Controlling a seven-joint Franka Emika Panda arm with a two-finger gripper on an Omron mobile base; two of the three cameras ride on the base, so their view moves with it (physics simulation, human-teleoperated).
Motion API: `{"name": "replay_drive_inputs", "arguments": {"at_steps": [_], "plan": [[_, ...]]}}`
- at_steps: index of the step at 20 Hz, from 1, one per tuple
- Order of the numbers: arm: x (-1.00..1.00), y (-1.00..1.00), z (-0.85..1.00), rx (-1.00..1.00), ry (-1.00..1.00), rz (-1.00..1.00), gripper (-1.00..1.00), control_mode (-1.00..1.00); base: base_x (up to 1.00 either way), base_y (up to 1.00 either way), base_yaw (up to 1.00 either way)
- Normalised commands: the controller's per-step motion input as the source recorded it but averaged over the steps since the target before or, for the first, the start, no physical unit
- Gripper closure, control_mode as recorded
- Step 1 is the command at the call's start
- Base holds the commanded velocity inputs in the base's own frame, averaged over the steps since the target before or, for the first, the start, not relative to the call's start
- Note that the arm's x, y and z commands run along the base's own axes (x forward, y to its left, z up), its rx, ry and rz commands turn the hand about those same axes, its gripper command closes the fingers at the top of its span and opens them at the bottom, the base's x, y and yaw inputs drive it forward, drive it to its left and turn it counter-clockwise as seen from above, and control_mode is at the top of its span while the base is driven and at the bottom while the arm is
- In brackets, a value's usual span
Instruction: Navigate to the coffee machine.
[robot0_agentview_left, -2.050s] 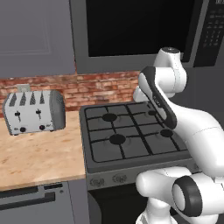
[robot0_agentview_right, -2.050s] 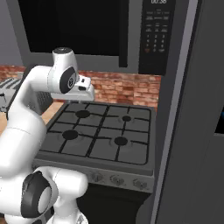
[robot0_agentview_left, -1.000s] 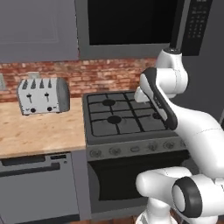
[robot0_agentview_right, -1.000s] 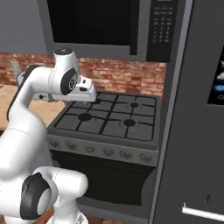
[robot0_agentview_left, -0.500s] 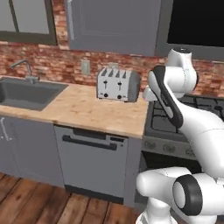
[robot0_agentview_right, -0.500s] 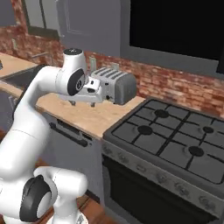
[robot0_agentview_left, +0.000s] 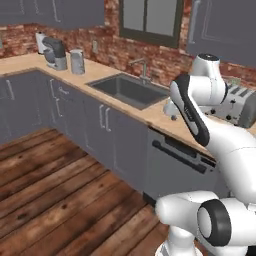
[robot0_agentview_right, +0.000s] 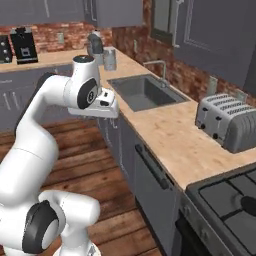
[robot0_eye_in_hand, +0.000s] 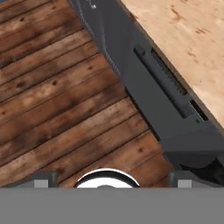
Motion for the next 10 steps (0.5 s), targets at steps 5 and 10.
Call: {"name": "replay_drive_inputs", "arguments": {"at_steps": [5, 10], "plan": [[0.0, 0.0, 0.0, 0.0, 0.0, 0.0, -1.0, 1.0, -0.09, 0.42, 0.81], [0.0, 0.0, 0.0, 0.0, 0.0, 0.0, -1.0, 1.0, -0.18, 0.36, 0.77]]}}
